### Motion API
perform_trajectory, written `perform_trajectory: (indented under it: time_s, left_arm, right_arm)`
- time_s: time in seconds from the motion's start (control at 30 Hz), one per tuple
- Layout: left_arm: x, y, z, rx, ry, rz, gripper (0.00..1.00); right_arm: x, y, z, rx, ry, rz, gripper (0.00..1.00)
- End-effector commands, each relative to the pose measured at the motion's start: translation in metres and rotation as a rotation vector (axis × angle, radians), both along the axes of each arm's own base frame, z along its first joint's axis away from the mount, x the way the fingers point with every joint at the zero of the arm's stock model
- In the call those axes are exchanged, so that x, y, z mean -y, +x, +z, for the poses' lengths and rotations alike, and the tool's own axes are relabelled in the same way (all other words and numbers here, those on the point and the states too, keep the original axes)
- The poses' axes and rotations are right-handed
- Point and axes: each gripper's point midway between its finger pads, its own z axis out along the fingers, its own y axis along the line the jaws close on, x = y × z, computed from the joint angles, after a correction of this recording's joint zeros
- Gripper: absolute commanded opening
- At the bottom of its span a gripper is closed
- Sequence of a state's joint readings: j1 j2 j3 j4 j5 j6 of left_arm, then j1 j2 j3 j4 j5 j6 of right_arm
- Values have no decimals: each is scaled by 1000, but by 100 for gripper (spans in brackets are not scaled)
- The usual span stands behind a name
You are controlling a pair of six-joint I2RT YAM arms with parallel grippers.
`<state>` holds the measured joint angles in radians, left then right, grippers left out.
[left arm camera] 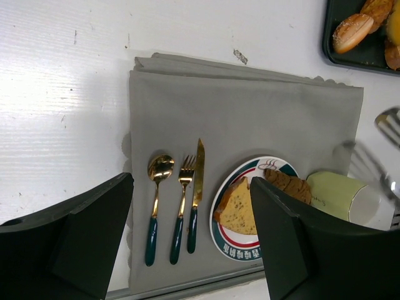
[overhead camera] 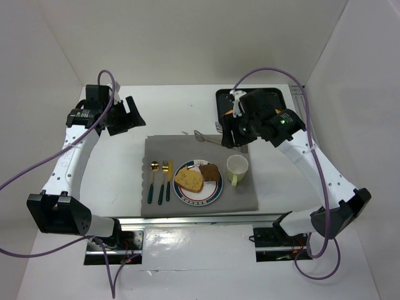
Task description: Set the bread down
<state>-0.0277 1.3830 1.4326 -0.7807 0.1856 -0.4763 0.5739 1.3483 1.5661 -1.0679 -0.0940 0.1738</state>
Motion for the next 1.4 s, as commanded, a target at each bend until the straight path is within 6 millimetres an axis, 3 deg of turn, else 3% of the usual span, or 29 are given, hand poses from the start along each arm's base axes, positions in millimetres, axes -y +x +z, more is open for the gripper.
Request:
perform_trajectory:
  time_s: [0.0, 0.1, 0.17, 0.27, 0.3, 0.4, 0.5, 0.67, 0.73, 0.93, 1.0, 1.07, 1.1, 1.17, 1.3, 1.33, 1.37]
  left_arm:
    - [-4, 7, 13, 54, -8, 13, 89]
    - [-6, 6, 11, 47, 7, 14, 89]
    - [-8, 3, 12, 48, 21, 13, 89]
    - [-8, 1, 5, 28, 21, 13, 89]
    - [-8, 1, 5, 28, 21, 13, 89]
    - [-11, 0, 1, 17, 15, 28, 89]
    - [-9, 3, 0, 9, 8, 21, 89]
    - [-6, 9, -1, 9, -7, 7, 89]
    - [-6, 11, -1, 9, -7, 7, 89]
    - [-5, 10, -6, 0, -13, 1, 89]
    - [-5, 10, -6, 0, -13, 1, 89]
    - [-3, 9, -5, -1, -22, -8, 89]
    - [-3, 11, -2, 9, -22, -8, 89]
    - [-3, 13, -2, 9, -22, -8, 89]
    - [-3, 14, 2, 18, -22, -8, 89]
    - [-3, 14, 2, 18, -22, -8, 89]
    - [-1, 14, 2, 18, -28, -15, 89]
  right_arm:
    - [-6, 65, 26, 181, 73, -152, 64]
    - [16, 87, 16, 190, 20, -301, 64]
    - [52, 101, 13, 220, -23, -471, 64]
    - [101, 102, -2, 242, -30, -626, 64]
    - [133, 104, -8, 238, -32, -719, 64]
    - [178, 89, -29, 234, -52, -857, 64]
    - [202, 77, -50, 218, -90, -924, 64]
    - [219, 69, -83, 192, -123, -1000, 64]
    - [219, 72, -90, 205, -114, -1002, 64]
    - [219, 64, -145, 173, -112, -1033, 64]
    - [219, 64, -152, 182, -106, -1034, 66]
    - [222, 62, -153, 174, -112, -1043, 75]
    - [222, 62, -151, 172, -114, -1042, 90]
    - [228, 64, -136, 181, -118, -1073, 100]
    - [234, 71, -95, 223, -118, -1110, 100]
    - [236, 76, -76, 257, -103, -1120, 100]
    - [238, 77, -72, 255, -116, -1128, 100]
